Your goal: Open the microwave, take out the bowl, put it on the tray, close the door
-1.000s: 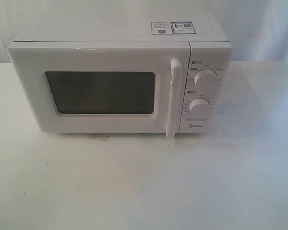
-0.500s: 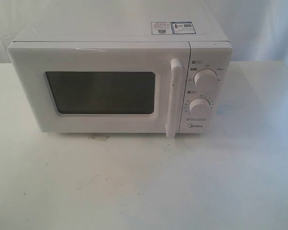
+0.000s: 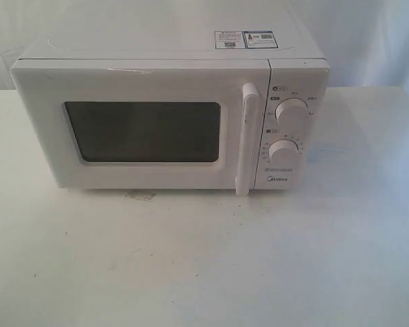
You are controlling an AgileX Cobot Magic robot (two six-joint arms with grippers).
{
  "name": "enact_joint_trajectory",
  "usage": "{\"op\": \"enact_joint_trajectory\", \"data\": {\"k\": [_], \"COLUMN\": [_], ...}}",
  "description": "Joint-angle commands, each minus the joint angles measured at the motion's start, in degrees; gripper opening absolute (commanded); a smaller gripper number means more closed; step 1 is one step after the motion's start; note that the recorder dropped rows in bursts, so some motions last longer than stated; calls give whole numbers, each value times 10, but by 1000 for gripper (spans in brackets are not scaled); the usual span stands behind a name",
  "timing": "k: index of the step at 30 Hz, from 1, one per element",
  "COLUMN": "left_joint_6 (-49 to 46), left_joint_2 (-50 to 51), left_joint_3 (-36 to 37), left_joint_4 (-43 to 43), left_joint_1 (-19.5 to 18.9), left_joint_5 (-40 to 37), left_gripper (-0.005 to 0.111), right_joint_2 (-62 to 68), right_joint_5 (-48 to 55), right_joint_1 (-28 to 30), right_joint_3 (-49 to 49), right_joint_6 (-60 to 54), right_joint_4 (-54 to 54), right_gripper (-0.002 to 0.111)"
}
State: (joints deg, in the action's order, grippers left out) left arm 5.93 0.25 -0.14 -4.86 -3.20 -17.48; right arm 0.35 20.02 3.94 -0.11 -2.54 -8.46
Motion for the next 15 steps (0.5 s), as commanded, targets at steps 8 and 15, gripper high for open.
{"op": "enact_joint_trajectory", "data": {"k": [8,15], "left_joint_6": [3,3], "left_joint_2": [-3,-3], "left_joint_3": [1,1], "left_joint_4": [-3,-3], "left_joint_1": [-1,-1], "left_joint_5": [-1,-1], "left_gripper": [0,0], "right_joint_2": [-3,-3], "right_joint_5": [-155,-448], "right_joint_1": [1,1], "right_joint_3": [1,1], "right_joint_6": [-2,-2], "right_joint_4": [5,5], "right_gripper": [0,0]}}
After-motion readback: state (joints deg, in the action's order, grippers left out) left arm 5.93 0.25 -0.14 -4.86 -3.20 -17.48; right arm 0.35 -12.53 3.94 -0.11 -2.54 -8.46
